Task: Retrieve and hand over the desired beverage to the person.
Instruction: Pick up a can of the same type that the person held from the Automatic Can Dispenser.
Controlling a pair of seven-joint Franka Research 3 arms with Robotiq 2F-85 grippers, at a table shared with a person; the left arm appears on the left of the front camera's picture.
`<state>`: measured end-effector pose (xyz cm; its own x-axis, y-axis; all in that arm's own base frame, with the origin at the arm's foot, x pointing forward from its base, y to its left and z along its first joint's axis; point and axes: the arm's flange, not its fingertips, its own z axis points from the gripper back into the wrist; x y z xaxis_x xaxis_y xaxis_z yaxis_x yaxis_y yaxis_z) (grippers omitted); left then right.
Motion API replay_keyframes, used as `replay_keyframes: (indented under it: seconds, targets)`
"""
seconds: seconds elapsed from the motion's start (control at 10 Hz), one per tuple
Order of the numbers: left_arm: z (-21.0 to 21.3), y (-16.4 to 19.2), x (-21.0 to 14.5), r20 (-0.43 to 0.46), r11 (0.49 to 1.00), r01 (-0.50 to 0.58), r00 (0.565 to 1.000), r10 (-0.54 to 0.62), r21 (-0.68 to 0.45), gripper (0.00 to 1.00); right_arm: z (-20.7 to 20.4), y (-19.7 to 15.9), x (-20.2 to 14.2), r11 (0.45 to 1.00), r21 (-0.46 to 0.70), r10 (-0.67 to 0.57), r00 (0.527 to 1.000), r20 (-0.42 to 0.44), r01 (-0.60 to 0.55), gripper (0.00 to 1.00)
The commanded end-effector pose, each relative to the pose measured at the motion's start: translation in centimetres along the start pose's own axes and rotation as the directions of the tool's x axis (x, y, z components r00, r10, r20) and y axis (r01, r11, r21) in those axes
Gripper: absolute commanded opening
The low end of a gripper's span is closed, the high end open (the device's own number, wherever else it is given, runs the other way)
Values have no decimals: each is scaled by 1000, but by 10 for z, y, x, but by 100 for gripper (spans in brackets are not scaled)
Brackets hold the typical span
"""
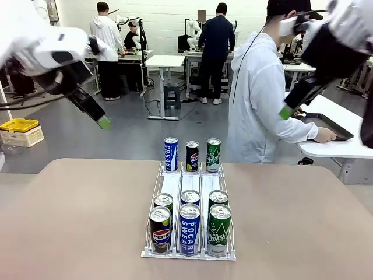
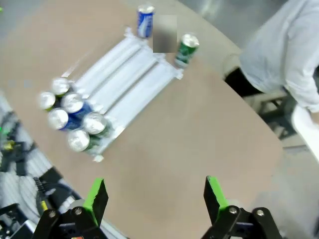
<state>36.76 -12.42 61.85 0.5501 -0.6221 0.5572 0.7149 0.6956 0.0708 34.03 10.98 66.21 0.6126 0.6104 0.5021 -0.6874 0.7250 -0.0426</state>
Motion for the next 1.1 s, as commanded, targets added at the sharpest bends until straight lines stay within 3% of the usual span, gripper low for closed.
replay_keyframes:
  seconds: [0.0,0.2,0.6,1.0]
  targets:
    - [41,42,-26,28,963,-55,998,64,-263,100,29,-56,-39,972,224,-82,995,56,67,100]
    - [67,75,-54,55,915,-78,993,108,-395,100,49,-95,-65,937,333,-165,974,157,105,100]
    - [98,120,-123,171,884,-199,940,294,-423,100,75,-136,-115,921,338,-271,941,201,193,100]
    - [107,128,-147,206,871,-254,908,364,-422,100,84,-158,-168,908,309,-362,902,234,284,100]
